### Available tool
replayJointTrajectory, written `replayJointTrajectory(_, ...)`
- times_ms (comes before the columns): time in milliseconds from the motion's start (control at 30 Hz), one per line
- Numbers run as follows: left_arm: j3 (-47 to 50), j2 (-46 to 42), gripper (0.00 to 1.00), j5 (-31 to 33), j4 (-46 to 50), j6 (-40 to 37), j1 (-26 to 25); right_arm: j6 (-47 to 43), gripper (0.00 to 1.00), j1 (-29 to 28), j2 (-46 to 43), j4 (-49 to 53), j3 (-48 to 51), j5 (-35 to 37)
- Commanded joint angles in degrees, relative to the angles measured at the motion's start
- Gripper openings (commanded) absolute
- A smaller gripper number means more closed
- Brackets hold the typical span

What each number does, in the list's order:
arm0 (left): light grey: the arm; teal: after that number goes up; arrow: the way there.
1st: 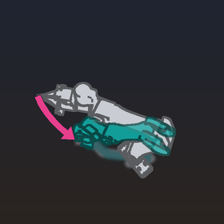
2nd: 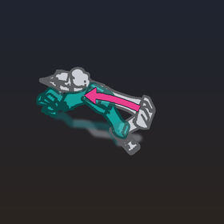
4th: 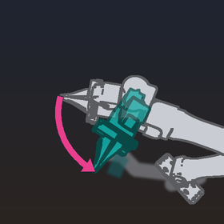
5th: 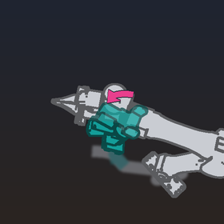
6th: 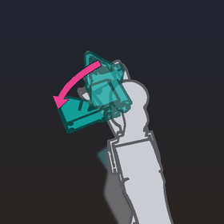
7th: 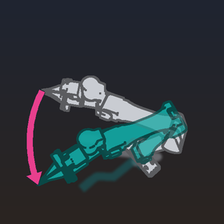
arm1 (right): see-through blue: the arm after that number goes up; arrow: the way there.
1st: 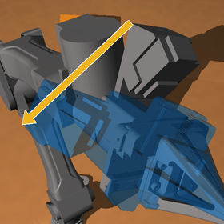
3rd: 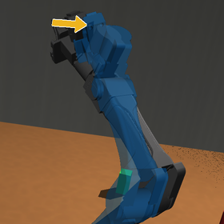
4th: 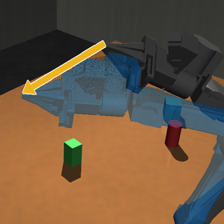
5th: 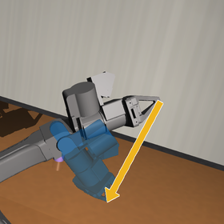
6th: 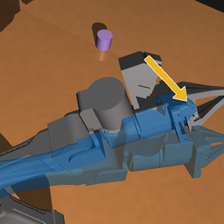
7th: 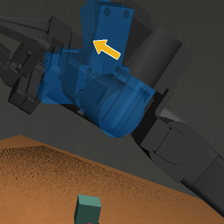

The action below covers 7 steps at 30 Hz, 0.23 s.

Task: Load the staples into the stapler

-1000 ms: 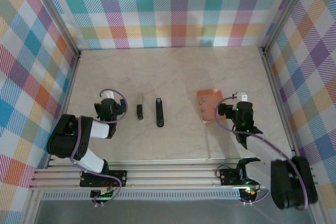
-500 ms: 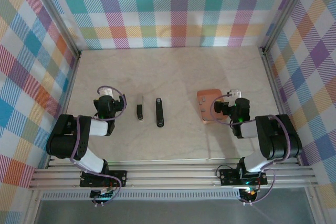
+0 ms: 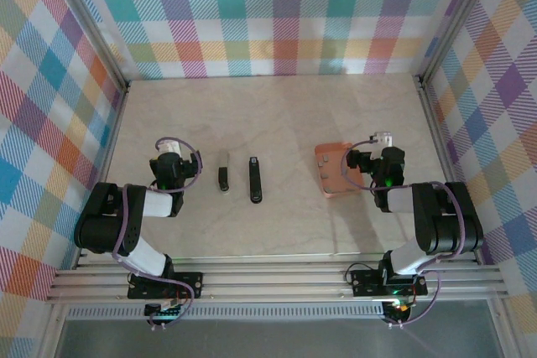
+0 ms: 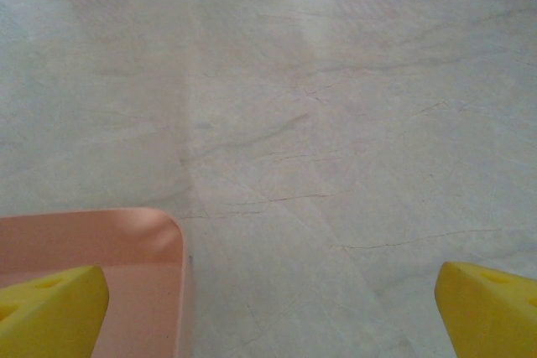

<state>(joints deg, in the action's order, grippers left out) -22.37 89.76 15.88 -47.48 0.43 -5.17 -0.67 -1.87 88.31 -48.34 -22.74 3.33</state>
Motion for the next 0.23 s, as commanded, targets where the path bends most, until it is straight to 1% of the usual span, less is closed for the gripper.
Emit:
replayJointTrajectory(0,-0.9,-0.5,1.00,-0.7,0.1,0.4,0.0,0.8,0.99,0.2,-0.4,-0.1,-0.4,-1.1)
replayJointTrajectory(67,-0.8,-0.5,1.00,-0.6,0.1,0.4,0.0,0.5,0.99,0.2,-0.3,0.2,-0.5,-2.4)
replayJointTrajectory(200,-0.9,-0.5,1.00,-0.5,0.0,0.3,-0.1,0.6,0.99,0.4,-0.3,0.4,-0.6,-2.7)
